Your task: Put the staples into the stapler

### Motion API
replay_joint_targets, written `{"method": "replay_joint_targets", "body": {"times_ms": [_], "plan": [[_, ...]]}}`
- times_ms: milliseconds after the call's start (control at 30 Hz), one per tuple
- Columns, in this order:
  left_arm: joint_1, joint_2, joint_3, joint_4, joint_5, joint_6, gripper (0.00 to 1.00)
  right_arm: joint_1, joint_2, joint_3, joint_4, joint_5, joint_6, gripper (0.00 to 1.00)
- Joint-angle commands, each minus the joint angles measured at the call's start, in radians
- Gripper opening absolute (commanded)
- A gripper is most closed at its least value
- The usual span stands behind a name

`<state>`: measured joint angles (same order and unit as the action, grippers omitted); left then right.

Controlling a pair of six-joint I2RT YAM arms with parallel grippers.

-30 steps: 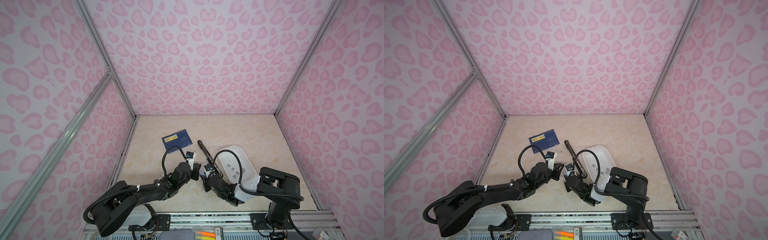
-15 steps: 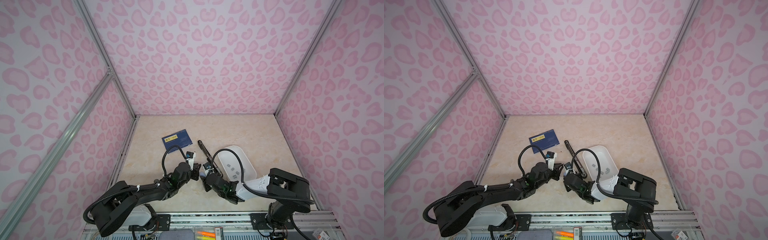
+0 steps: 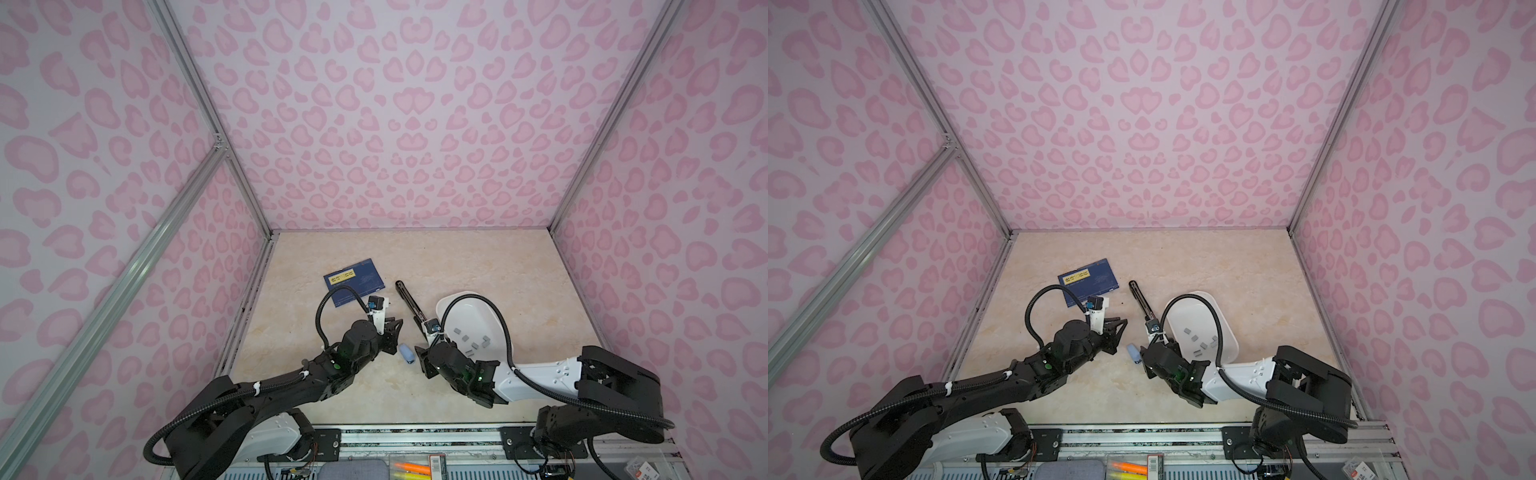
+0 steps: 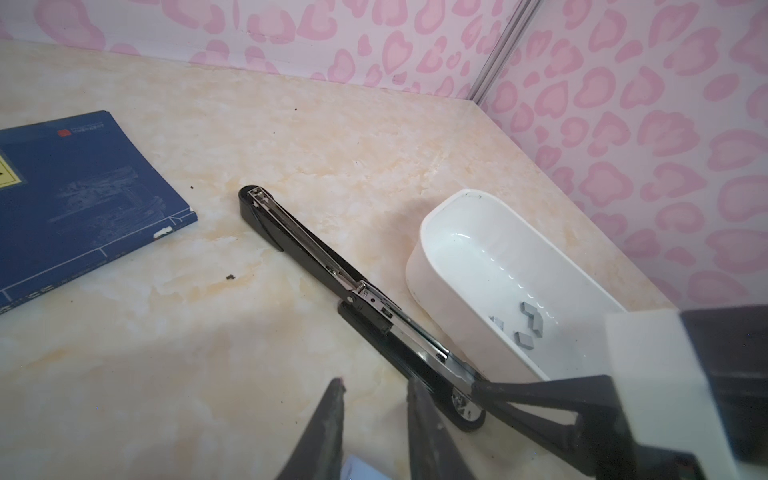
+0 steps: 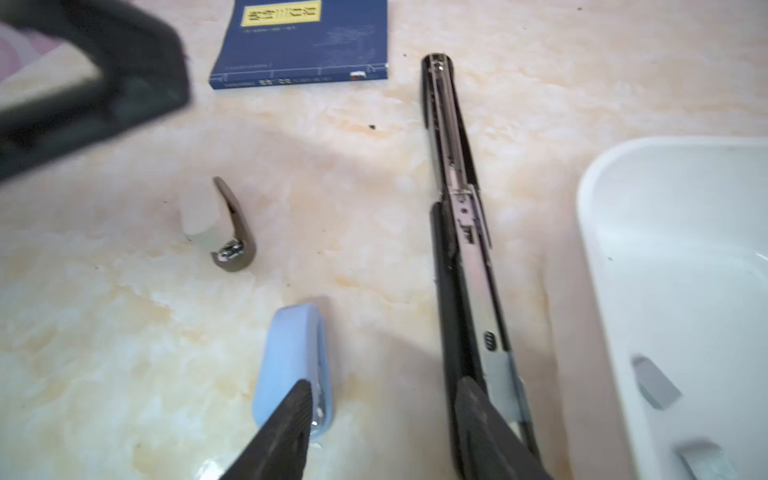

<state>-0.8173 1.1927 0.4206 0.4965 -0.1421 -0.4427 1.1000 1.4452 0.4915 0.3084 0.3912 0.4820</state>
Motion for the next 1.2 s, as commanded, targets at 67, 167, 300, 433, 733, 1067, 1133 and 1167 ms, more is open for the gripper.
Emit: {"method": "replay_joint_targets", "body": {"times_ms": [67, 167, 300, 433, 733, 1067, 1133, 1167], "plan": [[0.001, -0.019, 0.022, -0.015, 0.007, -0.004, 0.30, -0.032, -0.046, -0.057, -0.072, 0.042, 0.047, 0.58], [0.001, -0.017, 0.027, -0.014, 0.016, -0.010, 0.30, -0.054, -0.069, -0.077, -0.075, 0.055, 0.040, 0.64], [0.001, -0.015, 0.025, -0.006, 0.024, -0.015, 0.30, -0.090, -0.060, -0.094, -0.056, 0.051, 0.036, 0.74], [0.001, -0.004, 0.029, -0.009, 0.022, -0.010, 0.30, -0.097, -0.048, -0.090, -0.046, 0.053, 0.032, 0.74], [0.001, 0.010, 0.035, 0.000, 0.030, -0.007, 0.30, -0.104, -0.088, -0.101, -0.125, 0.140, 0.079, 0.83], [0.001, 0.027, 0.047, 0.000, 0.042, -0.005, 0.30, -0.104, -0.155, -0.127, -0.172, 0.204, 0.116, 0.86], [0.001, 0.027, 0.047, 0.000, 0.042, -0.005, 0.30, -0.103, -0.196, -0.136, -0.181, 0.207, 0.119, 0.86], [0.001, 0.027, 0.049, 0.000, 0.043, -0.005, 0.30, -0.102, -0.216, -0.141, -0.190, 0.209, 0.121, 0.86]]}}
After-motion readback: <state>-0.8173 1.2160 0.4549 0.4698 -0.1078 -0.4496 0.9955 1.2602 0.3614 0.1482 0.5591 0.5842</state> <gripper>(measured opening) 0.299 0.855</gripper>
